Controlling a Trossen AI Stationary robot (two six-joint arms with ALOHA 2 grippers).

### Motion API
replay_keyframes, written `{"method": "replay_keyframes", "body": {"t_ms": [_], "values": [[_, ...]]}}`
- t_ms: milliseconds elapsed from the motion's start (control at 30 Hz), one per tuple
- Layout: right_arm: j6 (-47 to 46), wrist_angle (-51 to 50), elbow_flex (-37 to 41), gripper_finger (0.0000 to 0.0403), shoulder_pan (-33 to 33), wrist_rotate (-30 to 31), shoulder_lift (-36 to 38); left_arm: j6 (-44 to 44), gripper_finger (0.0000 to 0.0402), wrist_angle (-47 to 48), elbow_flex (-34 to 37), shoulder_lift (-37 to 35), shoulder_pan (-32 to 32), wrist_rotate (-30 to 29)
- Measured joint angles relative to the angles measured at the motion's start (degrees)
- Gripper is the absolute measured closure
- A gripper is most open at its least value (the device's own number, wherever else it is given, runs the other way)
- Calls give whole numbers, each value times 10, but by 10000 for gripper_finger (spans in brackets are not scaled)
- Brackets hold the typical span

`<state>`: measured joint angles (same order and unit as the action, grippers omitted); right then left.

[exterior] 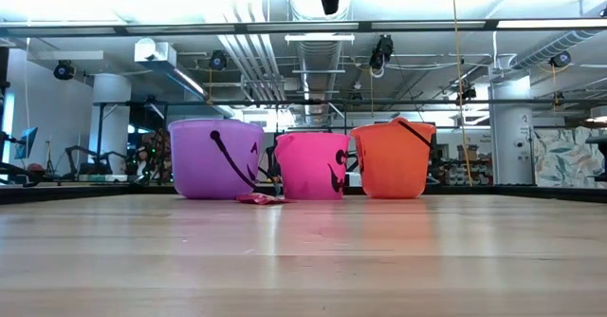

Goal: Sort candy by brand, put in halloween buckets
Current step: Put the transparent candy roll into the orange bucket

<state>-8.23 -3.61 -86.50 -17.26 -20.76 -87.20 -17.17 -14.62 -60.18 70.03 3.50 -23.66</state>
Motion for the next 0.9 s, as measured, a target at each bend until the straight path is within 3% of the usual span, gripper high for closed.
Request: {"method": "replay_keyframes", "body": {"t_ms": [167, 400, 633, 767, 900], "values": [[-12, -122, -13, 370, -37, 83, 5, 1, 205, 43, 0, -22, 13, -8], [-32, -419, -22, 370, -130, 235, -5, 2, 203, 136, 0, -85, 47, -73], [-85, -566, -11, 370, -204, 221, -69, 2, 211, 252, 0, -125, 126, -82], [-97, -569, -11, 359, -208, 201, -96, 1, 211, 299, 0, -127, 180, 2], [-104, -570, -11, 322, -208, 201, -106, 2, 211, 329, 0, -115, 218, 106]]}}
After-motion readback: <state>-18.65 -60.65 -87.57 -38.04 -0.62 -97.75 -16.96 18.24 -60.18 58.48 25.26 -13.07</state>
